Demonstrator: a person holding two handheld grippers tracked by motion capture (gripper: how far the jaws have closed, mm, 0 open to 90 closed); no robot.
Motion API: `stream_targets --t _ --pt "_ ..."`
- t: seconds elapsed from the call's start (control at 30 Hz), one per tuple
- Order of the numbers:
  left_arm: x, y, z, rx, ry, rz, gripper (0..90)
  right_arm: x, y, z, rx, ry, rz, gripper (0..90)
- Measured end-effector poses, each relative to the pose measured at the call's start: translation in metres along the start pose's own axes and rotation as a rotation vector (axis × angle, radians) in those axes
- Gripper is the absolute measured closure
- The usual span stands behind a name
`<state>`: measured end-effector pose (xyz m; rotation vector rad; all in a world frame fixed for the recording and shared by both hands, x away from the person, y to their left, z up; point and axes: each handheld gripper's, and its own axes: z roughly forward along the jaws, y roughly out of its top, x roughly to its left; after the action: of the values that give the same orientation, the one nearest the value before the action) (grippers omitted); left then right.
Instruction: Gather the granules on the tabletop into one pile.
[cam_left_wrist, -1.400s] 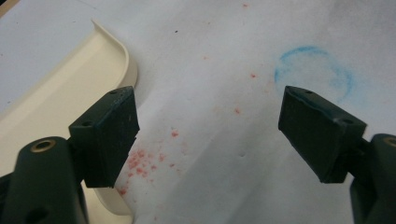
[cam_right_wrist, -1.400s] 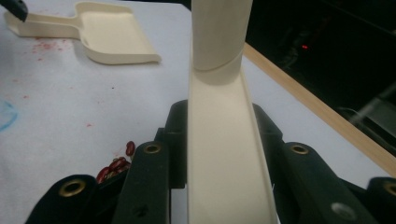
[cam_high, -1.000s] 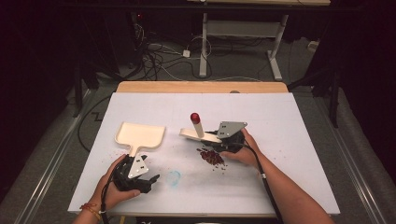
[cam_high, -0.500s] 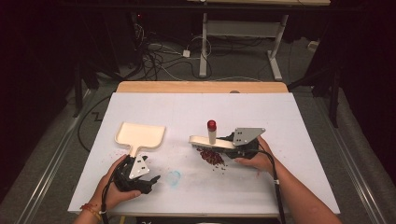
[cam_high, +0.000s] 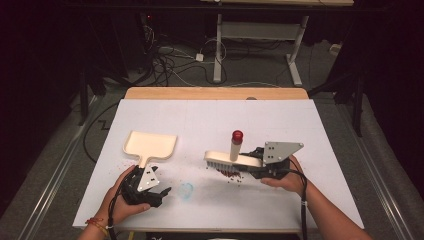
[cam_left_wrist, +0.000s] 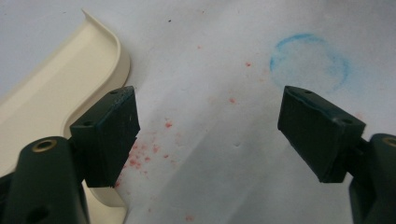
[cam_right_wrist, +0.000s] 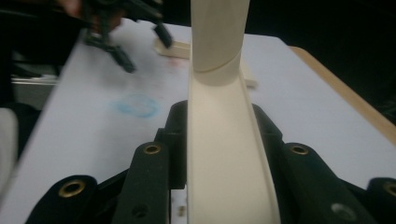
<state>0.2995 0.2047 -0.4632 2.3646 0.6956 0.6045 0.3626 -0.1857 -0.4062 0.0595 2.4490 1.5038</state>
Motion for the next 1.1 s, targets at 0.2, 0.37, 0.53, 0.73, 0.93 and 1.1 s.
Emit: stream_targets --t 0.2,0.37,0.53,0.73,0.93,1.1 --pt "-0.001 0.002 0.0 0.001 0.0 0.004 19.9 0.014 -0.016 0.003 0.008 0.177 0.055 67.4" --pt "-0.001 0.002 0.002 0.004 -0.004 0.007 19.9 0.011 -0.03 0.02 0.061 0.2 0.098 67.5" --pt "-0.001 0.002 0.002 0.005 -0.008 0.005 19.9 -0.005 -0.033 0.026 0.056 0.171 0.119 67.5" --pt "-0.001 0.001 0.002 0.007 -0.008 0.004 19.9 -0.016 -0.033 0.034 0.033 0.16 0.141 67.5" --pt "-0.002 0.002 0.003 0.013 -0.012 0.007 19.9 -0.018 -0.022 0.029 -0.028 0.121 0.14 67.5" --pt "-0.001 0.001 0.002 0.008 -0.008 0.004 19.9 -0.017 -0.015 0.019 -0.064 0.103 0.152 67.5"
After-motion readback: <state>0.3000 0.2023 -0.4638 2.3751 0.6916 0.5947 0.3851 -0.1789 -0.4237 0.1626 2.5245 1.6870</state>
